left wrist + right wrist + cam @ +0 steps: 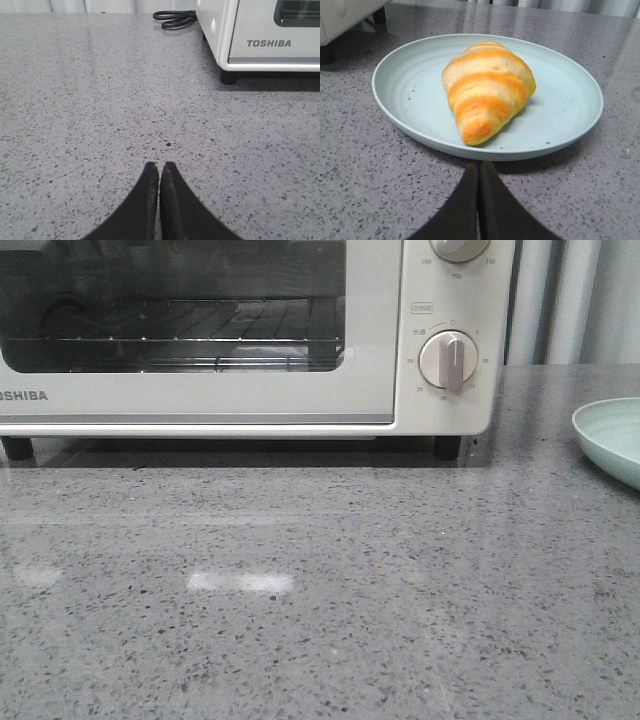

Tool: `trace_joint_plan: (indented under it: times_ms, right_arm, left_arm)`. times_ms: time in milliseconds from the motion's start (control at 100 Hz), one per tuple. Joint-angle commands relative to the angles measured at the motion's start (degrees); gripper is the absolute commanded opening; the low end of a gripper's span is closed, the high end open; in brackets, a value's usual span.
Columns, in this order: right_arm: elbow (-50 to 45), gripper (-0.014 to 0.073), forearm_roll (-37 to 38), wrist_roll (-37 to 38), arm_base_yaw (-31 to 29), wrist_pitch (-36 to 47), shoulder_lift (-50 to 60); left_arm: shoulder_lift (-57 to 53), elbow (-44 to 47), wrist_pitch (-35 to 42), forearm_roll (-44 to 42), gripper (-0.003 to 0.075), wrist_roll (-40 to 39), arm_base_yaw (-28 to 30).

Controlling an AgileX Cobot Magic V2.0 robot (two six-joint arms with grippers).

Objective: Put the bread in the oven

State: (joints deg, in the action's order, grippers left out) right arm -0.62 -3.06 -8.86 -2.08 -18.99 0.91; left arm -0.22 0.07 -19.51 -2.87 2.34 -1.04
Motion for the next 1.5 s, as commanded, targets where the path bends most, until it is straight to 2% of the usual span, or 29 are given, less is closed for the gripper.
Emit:
trace_joint_plan:
  times_ms: [0, 80, 180, 250, 370, 460, 650, 750, 840, 1280, 1370, 1440, 1490]
  right_arm:
    - [-0.66, -0.0076, -0.44, -0.05, 0.0, 2.55, -1.03]
    - [-0.66, -0.0076, -0.44, -0.05, 0.0, 4.33, -1.03]
    - [-0.66, -0.0076, -2.58, -0.05, 0.0, 12.51, -1.03]
    - [-0.66, -0.0076, -5.8, 0.05, 0.0, 17.97, -1.03]
    - [-0.66, -0.0076, -14.91, 1.01, 0.0, 21.21, -1.03]
    - [-0.66, -0.0076, -15.18, 1.01, 0.0, 25.88, -1.03]
    - [-0.66, -0.0076, -15.18, 1.01, 0.0, 42.47, -1.03]
    - [-0.66, -0.0076, -15.18, 1.01, 0.0, 47.07, -1.03]
    - [-0.66, -0.0076, -15.18, 1.01, 0.0, 47.53, -1.03]
    - [-0.53, -0.0076, -15.18, 1.01, 0.0, 47.08, -1.03]
    - [-0.41, -0.0076, -15.18, 5.68, 0.0, 46.46, -1.03]
    - [0.89, -0.0076, -15.18, 6.58, 0.0, 40.98, -1.03]
    - [3.44, -0.0076, -15.18, 6.58, 0.0, 32.09, -1.03]
  left_arm:
    - [-1.64, 1.31, 3.43, 0.0, -0.0021, -0.61, -0.41]
    - [-1.64, 1.31, 5.68, 0.04, -0.0021, -0.61, -0.41]
    - [-1.64, 1.31, 11.87, 2.87, -0.0021, -0.61, -0.41]
    - [-1.64, 1.31, 14.78, 2.87, -0.0021, -0.61, -0.41]
    - [-1.64, 1.31, 20.72, 4.19, -0.0021, -0.61, -0.41]
    - [-1.64, 1.31, 26.59, 4.19, -0.0021, -0.61, -0.41]
    - [-1.64, 1.31, 36.4, 4.28, -0.0021, -0.61, -0.41]
    - [-1.64, 1.31, 42.63, 4.28, -0.0021, -0.61, -0.3]
    - [-1.64, 1.31, 45.35, 4.28, -0.0021, -0.61, -0.3]
    - [-1.64, 1.31, 45.42, 4.42, -0.0021, -0.61, -0.3]
    - [-1.64, 1.01, 45.97, 5.79, -0.0021, -0.74, -0.3]
    - [-1.64, 0.34, 45.98, 7.21, -0.0021, -3.07, -0.3]
    - [-1.53, -0.61, 44.33, 7.32, -0.0021, -6.28, -0.3]
